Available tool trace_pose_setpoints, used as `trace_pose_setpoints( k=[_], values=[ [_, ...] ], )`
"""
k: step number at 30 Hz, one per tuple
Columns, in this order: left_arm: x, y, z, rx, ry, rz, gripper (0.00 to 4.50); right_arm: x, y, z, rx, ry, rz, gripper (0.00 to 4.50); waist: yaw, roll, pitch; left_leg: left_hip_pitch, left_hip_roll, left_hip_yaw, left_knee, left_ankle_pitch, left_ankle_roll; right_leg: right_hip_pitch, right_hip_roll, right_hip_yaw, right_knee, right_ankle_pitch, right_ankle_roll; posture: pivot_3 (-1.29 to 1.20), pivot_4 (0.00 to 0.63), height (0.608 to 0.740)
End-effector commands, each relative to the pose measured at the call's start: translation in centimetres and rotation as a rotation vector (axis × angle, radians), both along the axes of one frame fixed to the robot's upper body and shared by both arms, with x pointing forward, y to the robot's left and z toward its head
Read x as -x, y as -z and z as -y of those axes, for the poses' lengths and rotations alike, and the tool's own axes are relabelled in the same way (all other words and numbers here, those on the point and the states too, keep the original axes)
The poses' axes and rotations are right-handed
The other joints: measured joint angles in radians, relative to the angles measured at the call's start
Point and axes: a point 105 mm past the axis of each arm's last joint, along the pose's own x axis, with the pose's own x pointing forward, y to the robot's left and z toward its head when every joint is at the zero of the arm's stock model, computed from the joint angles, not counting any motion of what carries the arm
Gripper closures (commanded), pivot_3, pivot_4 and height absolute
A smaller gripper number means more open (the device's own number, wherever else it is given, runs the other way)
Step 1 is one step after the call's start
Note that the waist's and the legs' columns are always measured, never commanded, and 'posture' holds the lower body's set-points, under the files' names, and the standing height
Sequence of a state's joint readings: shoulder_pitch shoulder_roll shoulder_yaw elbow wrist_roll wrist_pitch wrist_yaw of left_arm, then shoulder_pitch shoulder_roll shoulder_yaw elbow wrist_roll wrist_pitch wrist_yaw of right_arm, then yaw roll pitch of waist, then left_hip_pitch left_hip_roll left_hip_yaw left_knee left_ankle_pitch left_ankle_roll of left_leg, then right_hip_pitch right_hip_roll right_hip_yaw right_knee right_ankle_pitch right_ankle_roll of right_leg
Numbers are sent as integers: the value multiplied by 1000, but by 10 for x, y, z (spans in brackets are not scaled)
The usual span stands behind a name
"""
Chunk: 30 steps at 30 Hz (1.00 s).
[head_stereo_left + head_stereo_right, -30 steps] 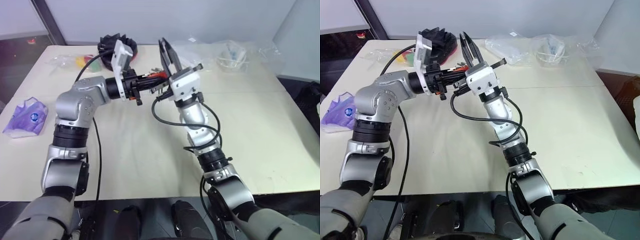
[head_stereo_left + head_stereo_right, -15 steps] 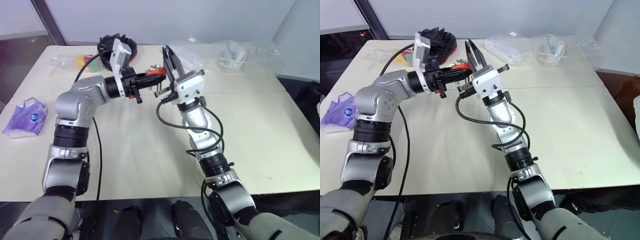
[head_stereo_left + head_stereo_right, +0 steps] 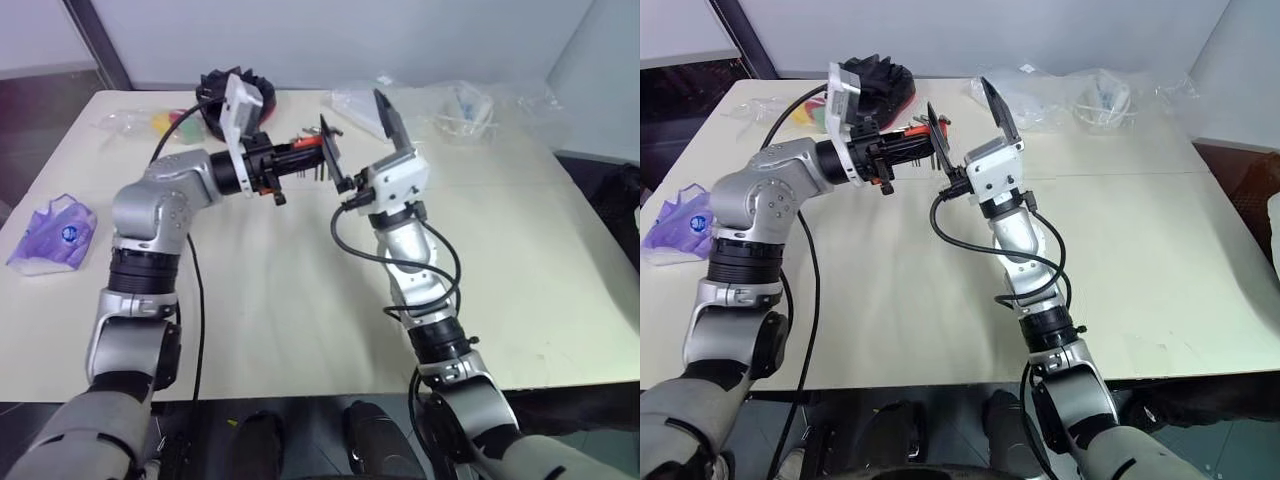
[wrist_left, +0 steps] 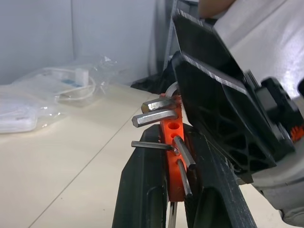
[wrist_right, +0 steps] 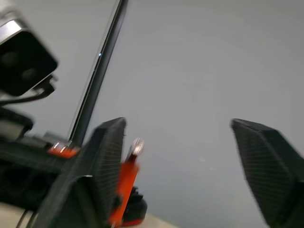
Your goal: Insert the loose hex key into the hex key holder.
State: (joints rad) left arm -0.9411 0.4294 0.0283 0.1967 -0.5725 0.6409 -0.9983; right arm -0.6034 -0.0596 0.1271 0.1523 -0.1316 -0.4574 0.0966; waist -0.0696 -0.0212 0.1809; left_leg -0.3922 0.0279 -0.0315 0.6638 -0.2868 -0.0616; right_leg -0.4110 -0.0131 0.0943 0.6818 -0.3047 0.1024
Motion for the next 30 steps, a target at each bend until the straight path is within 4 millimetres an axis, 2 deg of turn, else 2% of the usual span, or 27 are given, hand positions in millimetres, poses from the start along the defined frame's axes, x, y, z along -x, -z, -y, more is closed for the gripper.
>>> trace_pose_setpoints(
  k=[1, 7, 11, 12, 17, 19, 24, 27, 28, 30],
  values=[
    [7, -18, 0, 54, 22, 70, 4500, 7, 3, 7, 21, -1, -10, 1013, 1, 0, 0, 0, 0, 0, 0, 0, 0, 0, 0, 0, 0, 0, 0, 0, 150, 740],
    [3, 11, 5, 71, 4, -52, 4500, 10, 9, 44, 11, 95, -60, 1013, 2, 0, 0, 0, 0, 0, 0, 0, 0, 0, 0, 0, 0, 0, 0, 0, 150, 740],
    [-2, 46, 14, 101, -8, -226, 4500, 13, 19, 77, 26, 201, -111, 1013, 7, 0, 0, 0, 0, 0, 0, 0, 0, 1, 0, 0, 0, 0, 0, 0, 150, 740],
    [-3, 51, 15, 104, -12, -248, 4500, 14, 20, 80, 30, 212, -118, 1013, 9, 0, 0, 0, 0, 0, 0, 0, 0, 1, 0, 0, 0, 0, 0, 0, 150, 740],
    [-16, 102, 26, 120, -58, -509, 4500, 26, 33, 107, 62, 305, -169, 1013, 14, 0, 0, 0, -1, 0, 1, 0, 0, 1, 1, 0, 0, 0, 0, 0, 150, 740],
    [-20, 123, 30, 104, -78, -589, 4500, 32, 35, 112, 72, 332, -184, 1013, 16, 0, 0, 0, -2, 1, 1, 0, 0, 1, 1, 0, -1, 0, 0, 0, 150, 740],
    [-20, 153, 36, 71, -91, -702, 4500, 41, 37, 115, 76, 361, -200, 1013, 17, 0, 0, 0, -2, 1, 1, 0, 0, 1, 2, 0, -1, 0, 0, 0, 150, 740],
    [-19, 164, 35, 46, -93, -721, 4500, 43, 38, 113, 76, 364, -205, 1013, 22, 0, 0, 1, -2, 1, 1, 0, 0, 2, 2, 0, -1, 0, 0, 0, 150, 740],
    [-20, 166, 34, 40, -98, -723, 4042, 44, 39, 112, 81, 364, -207, 959, 24, 0, 0, 1, -2, 1, 1, 0, 0, 2, 2, 0, -1, 0, 0, 0, 150, 740],
    [-21, 168, 31, 37, -106, -728, 4042, 45, 40, 111, 84, 365, -209, 959, 25, 0, 0, 1, -2, 2, 1, 0, 0, 2, 2, 0, -1, 0, 0, 0, 150, 740]
  ],
)
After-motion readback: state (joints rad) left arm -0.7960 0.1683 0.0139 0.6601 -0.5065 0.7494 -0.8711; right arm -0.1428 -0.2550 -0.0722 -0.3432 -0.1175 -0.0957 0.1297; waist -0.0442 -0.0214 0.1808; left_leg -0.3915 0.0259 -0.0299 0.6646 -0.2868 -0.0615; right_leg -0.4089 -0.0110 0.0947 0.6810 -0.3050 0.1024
